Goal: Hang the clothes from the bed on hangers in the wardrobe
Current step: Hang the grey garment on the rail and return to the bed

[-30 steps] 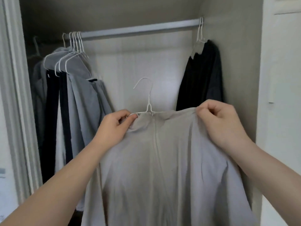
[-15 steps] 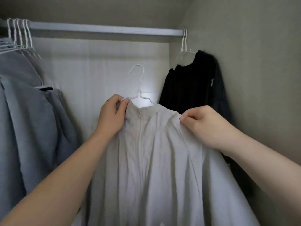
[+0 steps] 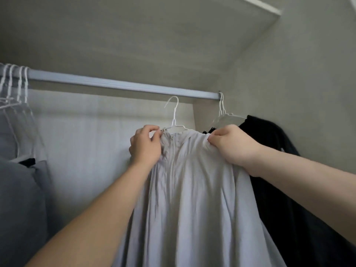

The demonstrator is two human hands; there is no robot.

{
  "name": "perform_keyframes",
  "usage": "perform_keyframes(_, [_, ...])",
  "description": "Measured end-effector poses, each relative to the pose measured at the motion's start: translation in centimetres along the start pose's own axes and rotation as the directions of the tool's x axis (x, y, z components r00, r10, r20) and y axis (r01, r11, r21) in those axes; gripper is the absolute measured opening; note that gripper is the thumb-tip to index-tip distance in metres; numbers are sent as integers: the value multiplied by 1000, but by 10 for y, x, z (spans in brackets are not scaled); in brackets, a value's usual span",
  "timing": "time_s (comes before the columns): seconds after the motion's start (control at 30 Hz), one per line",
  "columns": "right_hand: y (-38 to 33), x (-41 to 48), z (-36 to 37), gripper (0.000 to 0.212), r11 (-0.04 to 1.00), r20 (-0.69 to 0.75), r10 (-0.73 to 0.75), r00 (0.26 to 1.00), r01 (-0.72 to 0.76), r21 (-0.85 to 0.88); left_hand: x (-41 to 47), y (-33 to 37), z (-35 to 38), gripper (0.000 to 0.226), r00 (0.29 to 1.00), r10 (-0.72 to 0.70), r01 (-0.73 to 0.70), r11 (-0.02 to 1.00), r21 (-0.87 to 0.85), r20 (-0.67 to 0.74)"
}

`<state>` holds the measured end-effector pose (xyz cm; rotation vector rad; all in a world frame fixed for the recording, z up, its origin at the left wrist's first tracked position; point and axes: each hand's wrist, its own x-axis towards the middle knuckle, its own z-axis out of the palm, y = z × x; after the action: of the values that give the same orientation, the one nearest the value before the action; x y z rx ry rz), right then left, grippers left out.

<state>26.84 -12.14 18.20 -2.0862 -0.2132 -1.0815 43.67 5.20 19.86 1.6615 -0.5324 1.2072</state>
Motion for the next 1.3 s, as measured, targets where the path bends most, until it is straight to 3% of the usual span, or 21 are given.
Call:
perform_keyframes(0.13, [-38, 31, 17, 34, 995, -53, -43, 998, 38, -97, 5, 13, -8, 43, 997, -68, 62, 975, -213, -23])
perform_keyframes(0.27, [-66, 53, 30, 33, 994, -133, -77, 988, 66, -84, -7, 18, -11, 61, 971, -69, 157, 907, -390, 230])
perform_keyframes(0.37, [-77, 65, 38, 28, 998, -180, -50, 982, 42, -48, -8, 17, -12, 66, 953, -48, 163, 914, -371, 301])
perform_keyframes(0.67, [-68, 70, 44, 21, 987, -71, 21, 997, -32, -160, -10, -4, -6, 67, 979, -182, 203, 929, -309, 97])
perform_keyframes(0.83, [-61, 64, 34, 23, 973, -31, -25, 999, 17, -232, 0, -12, 2, 69, 988, -125, 143, 962, -232, 90])
perform_keyframes(0.9, [-60, 60, 30, 30, 871, -39, -163, 986, 125, -476, 9, -11, 6, 69, 992, -96, 107, 984, -145, 80])
perform_keyframes(0.97, [-58, 50, 26, 42, 659, 63, -329, 942, 277, -700, 19, -8, 9, 75, 989, -90, 100, 992, -78, 120])
perform_keyframes(1.07, [-54, 41, 18, 52, 420, 232, -377, 897, 389, -820, 34, -3, 16, 89, 974, -120, 155, 972, -175, 192])
perform_keyframes(1.17, [-46, 39, 10, 64, 327, 325, -322, 889, 426, -844, 42, -4, 32, 94, 961, -135, 209, 926, -314, 242])
perform_keyframes(1.3, [-31, 38, -5, 72, 253, 357, -279, 891, 427, -868, 44, 4, 61, 97, 951, -78, 186, 917, -353, 300])
